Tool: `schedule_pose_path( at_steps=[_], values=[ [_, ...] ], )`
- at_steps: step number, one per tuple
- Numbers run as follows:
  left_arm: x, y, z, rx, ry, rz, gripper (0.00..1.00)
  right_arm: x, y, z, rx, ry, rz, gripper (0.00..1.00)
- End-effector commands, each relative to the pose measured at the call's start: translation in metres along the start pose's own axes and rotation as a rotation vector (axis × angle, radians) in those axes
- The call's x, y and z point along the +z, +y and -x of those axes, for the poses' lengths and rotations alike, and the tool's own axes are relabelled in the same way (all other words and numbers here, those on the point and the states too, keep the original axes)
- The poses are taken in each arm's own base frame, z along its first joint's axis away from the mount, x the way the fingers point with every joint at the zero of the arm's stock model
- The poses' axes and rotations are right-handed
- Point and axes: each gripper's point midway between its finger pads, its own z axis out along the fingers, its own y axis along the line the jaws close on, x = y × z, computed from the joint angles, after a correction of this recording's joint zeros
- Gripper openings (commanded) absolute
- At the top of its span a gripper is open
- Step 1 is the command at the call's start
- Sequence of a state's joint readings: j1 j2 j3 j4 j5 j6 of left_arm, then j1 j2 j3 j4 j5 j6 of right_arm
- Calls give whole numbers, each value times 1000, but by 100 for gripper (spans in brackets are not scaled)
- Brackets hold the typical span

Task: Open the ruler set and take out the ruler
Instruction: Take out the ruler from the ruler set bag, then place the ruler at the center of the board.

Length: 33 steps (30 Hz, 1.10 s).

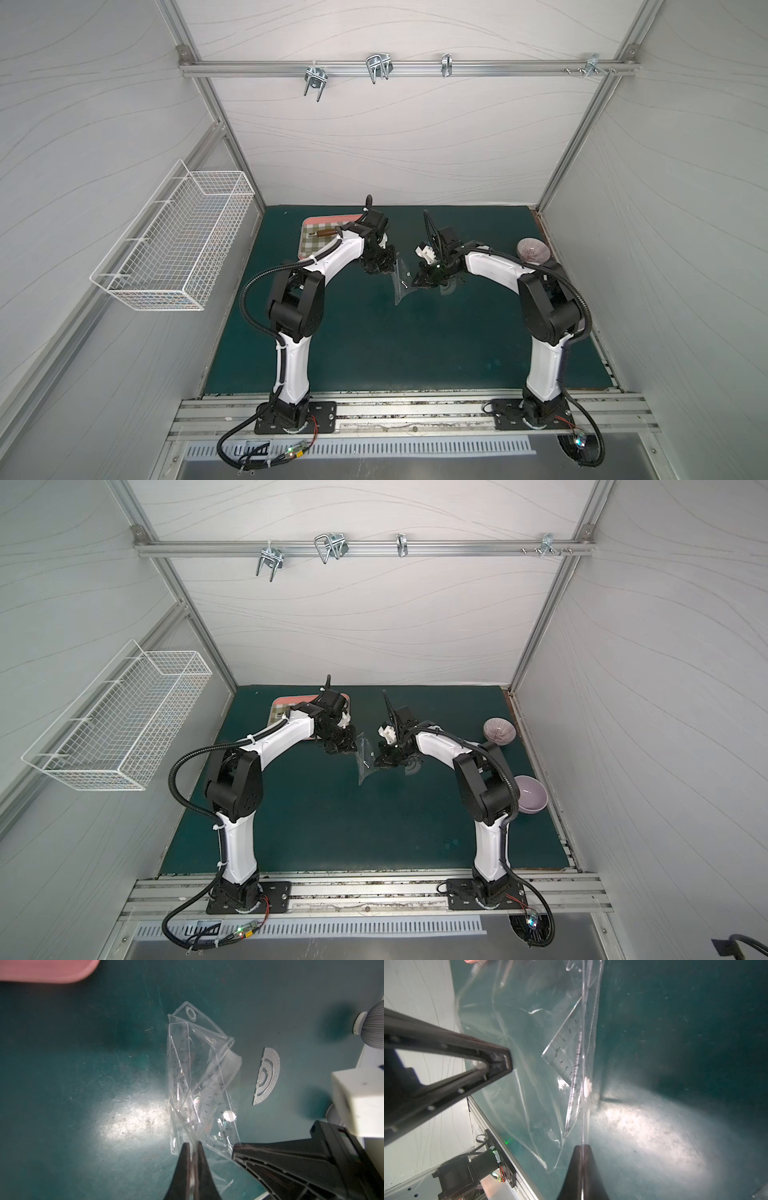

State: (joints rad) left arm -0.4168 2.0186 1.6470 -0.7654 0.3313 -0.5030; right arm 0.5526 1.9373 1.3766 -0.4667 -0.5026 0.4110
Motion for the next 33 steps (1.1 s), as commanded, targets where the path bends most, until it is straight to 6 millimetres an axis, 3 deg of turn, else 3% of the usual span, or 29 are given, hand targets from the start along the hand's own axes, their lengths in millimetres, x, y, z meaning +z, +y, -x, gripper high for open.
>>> schedule_pose_path(
  at_steps=[1,10,15,19,24,33],
  values=[
    [9,5,8,-15,-10,7,0,-20,8,0,-17,-13,3,0],
    [16,3,16,-17,-10,9,0,-60,29,1,-44,-59,62,0],
    [6,3,19,-11,-22,11,0,-84,23,2,-31,-104,63,0],
    [-12,4,21,-3,-47,17,0,-97,9,4,-6,-134,76,0],
    [-36,5,23,16,-81,26,0,-86,-7,4,27,-121,115,0],
    [-60,9,16,62,-70,80,0,-42,-29,6,60,-72,164,0]
  ],
)
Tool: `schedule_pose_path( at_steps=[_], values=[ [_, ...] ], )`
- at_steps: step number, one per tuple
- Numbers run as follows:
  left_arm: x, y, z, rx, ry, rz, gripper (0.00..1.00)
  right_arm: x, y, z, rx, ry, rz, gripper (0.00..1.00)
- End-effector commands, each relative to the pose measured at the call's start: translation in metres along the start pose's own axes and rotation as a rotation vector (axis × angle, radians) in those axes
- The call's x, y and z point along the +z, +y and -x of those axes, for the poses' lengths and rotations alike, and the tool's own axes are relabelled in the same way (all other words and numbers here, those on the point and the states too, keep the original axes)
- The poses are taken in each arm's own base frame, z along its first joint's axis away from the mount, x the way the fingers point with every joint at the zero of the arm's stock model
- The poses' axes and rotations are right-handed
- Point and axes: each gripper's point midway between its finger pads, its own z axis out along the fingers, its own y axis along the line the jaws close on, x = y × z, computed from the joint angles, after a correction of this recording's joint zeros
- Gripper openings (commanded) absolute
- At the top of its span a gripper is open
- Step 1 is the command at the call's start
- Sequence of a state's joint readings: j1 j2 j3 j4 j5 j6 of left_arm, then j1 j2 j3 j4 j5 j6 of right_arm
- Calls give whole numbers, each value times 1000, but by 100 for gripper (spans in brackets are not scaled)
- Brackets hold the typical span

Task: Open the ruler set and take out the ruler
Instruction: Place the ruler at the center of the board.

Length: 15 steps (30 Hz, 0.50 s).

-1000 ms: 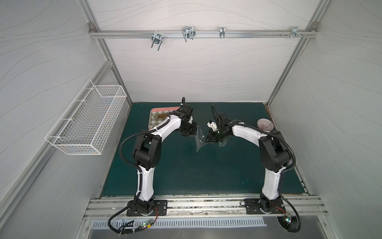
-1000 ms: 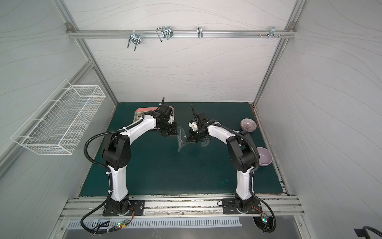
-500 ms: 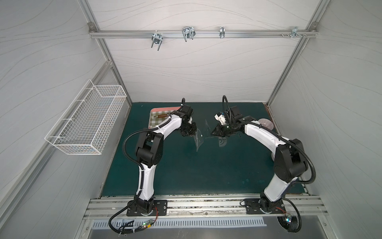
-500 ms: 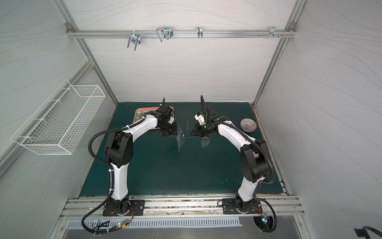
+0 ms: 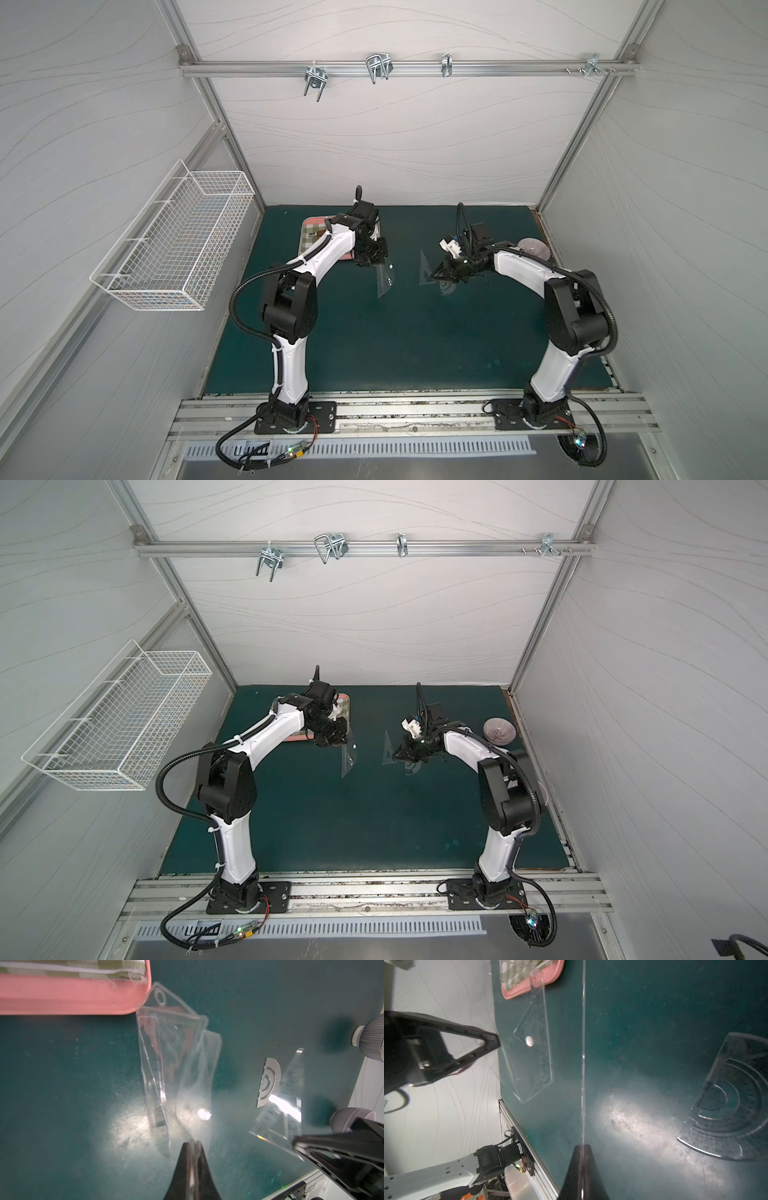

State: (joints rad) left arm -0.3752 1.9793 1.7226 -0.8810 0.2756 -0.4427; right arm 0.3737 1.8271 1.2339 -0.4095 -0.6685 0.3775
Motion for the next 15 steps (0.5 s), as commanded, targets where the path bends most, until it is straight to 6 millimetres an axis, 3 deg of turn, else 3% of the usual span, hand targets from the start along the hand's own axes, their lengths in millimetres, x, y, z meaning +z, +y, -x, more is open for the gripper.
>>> schedule_pose_path(
  at_steps=[1,8,15],
  values=[
    [-23,1,1,45,-13,37,0,14,-1,0,-13,13,40,0],
    [-10,11,-16,62,92,74,0,35,-23,-9,28,46,7,0],
    [-2,9,-19,72,127,65,0,50,-39,-16,81,91,0,1]
  ],
)
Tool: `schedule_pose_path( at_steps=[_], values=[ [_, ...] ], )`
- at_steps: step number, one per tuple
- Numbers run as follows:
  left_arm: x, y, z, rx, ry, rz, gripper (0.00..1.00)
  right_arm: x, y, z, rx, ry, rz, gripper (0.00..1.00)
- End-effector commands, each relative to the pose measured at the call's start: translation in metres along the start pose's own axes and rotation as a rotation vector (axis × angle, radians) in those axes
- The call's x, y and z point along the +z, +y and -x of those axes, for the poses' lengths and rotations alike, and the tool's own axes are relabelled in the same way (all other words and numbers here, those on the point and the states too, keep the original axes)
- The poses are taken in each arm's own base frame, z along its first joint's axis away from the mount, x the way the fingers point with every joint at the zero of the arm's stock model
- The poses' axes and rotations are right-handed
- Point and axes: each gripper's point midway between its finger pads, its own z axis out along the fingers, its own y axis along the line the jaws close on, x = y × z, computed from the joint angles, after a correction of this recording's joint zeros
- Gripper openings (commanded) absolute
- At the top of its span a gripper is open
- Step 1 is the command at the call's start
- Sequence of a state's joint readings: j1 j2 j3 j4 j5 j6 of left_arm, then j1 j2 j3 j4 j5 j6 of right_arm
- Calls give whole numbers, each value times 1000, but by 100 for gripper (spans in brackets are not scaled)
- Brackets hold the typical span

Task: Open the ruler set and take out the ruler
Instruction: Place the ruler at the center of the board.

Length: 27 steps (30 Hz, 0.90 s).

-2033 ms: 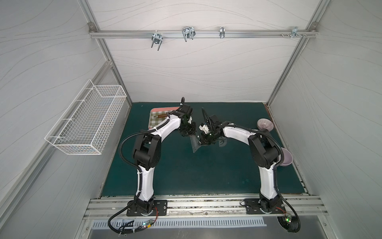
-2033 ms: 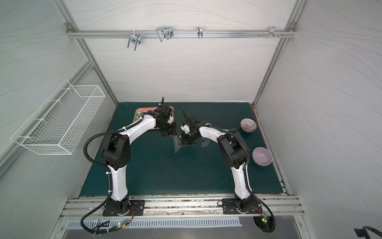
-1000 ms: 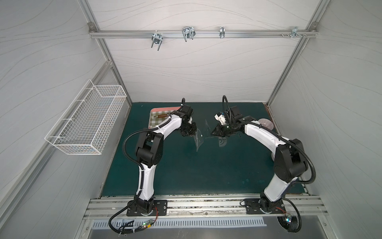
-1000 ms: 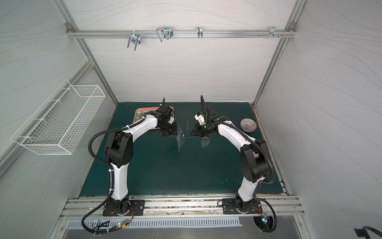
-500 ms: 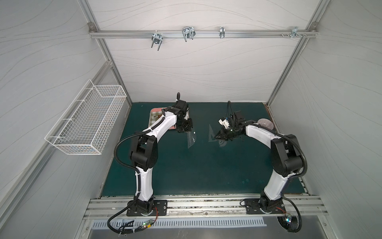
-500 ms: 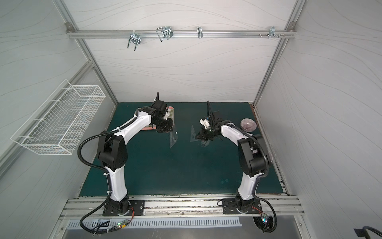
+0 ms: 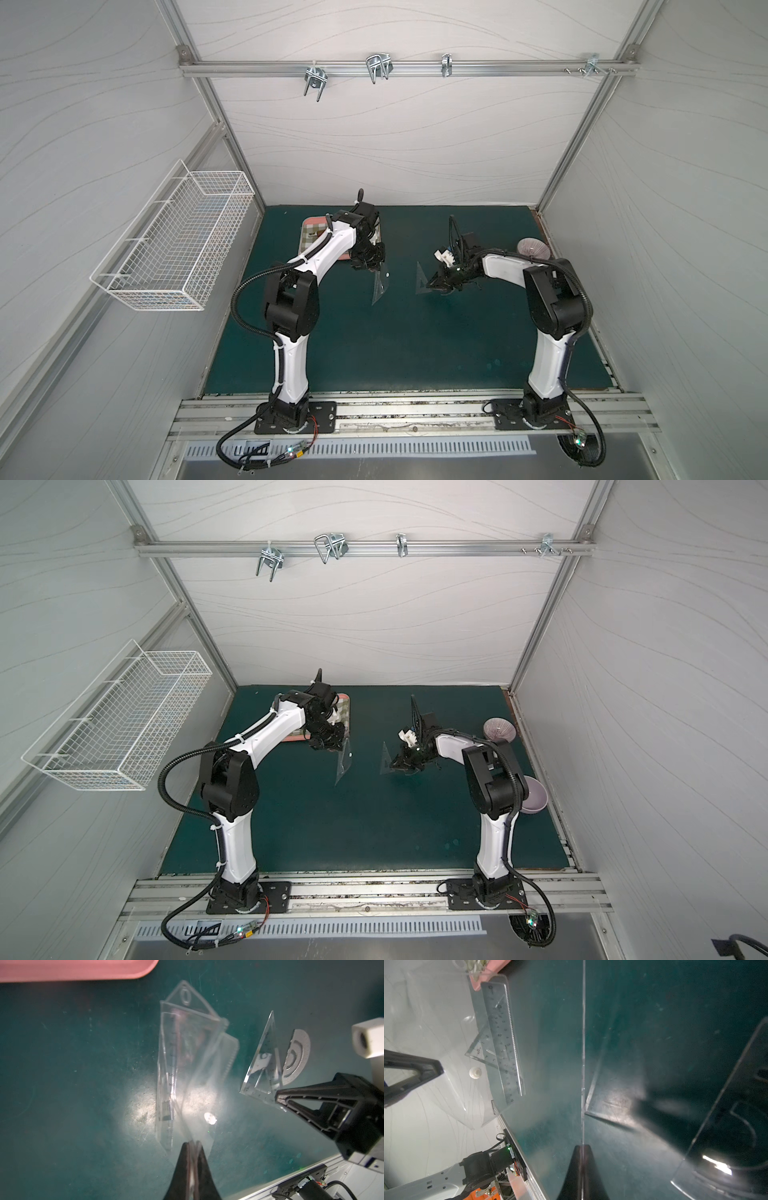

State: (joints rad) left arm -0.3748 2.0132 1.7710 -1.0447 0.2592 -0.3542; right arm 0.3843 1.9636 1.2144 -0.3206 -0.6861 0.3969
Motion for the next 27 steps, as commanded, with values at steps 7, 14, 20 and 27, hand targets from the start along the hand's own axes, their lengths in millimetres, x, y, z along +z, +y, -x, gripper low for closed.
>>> schedule_pose_path(
  at_steps=[7,14,20,27],
  values=[
    [0,-9,6,24,8,-21,0,17,-21,-11,54,57,-43,15],
    [3,-12,6,25,15,-34,0,14,-27,-11,62,56,-81,21],
    [4,-13,6,27,16,-39,0,6,-22,-9,50,39,-89,25],
    [8,-21,4,42,21,-52,0,-23,20,-6,-74,-23,-124,28]
  ],
)
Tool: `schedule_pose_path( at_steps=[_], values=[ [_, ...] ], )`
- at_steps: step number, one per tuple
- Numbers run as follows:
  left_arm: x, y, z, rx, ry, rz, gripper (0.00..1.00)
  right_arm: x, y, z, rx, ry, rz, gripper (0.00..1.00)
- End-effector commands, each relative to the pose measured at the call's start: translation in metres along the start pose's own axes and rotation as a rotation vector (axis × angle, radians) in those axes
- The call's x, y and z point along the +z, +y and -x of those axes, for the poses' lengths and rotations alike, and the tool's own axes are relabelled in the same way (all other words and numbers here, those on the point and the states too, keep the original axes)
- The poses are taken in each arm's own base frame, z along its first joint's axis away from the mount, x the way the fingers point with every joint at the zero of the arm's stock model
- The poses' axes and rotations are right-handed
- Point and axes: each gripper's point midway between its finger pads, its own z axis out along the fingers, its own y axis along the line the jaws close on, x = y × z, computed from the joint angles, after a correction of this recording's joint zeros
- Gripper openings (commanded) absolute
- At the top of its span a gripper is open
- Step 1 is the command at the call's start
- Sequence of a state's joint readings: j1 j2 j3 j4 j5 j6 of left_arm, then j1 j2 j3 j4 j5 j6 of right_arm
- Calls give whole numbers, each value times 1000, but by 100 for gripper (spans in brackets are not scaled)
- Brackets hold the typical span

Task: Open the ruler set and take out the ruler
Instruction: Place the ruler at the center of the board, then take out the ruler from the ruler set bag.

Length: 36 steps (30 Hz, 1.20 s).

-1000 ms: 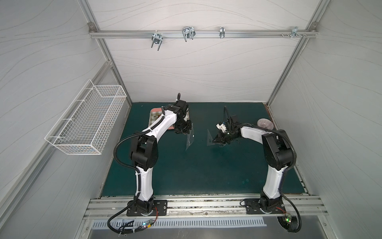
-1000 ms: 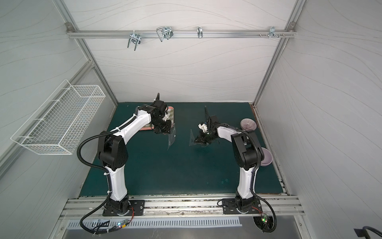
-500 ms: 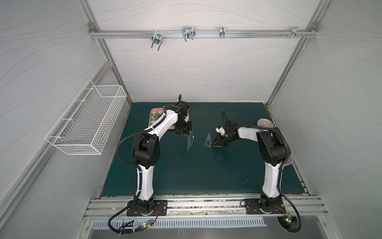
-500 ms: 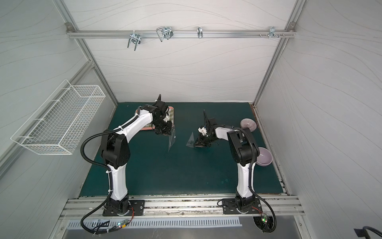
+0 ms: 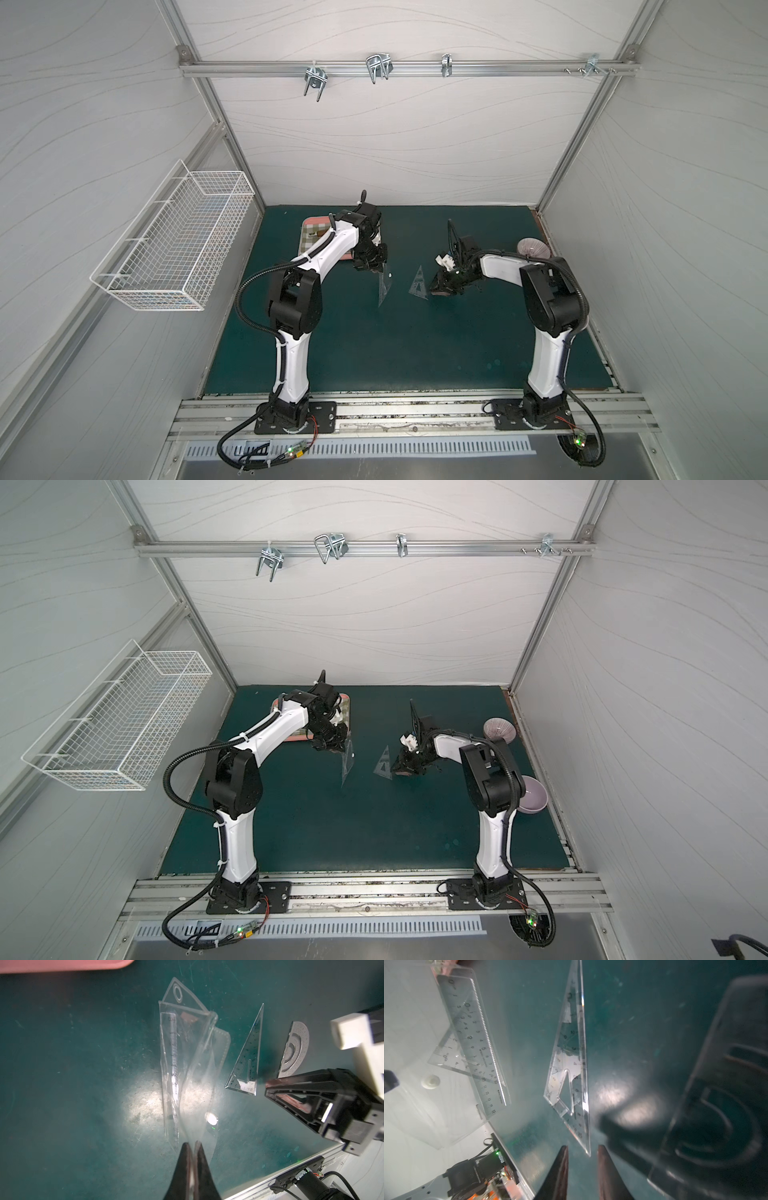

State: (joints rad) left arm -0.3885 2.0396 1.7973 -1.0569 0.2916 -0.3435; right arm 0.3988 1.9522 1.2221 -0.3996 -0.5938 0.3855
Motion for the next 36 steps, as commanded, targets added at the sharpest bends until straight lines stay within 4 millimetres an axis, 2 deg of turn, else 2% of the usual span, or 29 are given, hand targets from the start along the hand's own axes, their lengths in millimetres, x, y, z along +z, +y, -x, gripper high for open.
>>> schedule_pose_path(
  at_steps=[1,4,8,13,22,36],
  values=[
    [5,-12,7,21,-4,-31,0,-30,39,1,-113,-54,-27,29],
    [11,-16,7,17,3,-43,0,-41,69,1,-164,-85,-17,29],
    [18,-22,8,11,7,-62,0,-43,99,5,-179,-117,26,29],
    [28,-30,6,12,13,-78,0,-29,113,15,-174,-111,50,29],
    [34,-34,7,10,12,-77,0,11,116,19,-139,-58,71,27],
    [36,-34,8,1,4,-83,0,60,96,21,-66,-3,80,26]
  ],
)
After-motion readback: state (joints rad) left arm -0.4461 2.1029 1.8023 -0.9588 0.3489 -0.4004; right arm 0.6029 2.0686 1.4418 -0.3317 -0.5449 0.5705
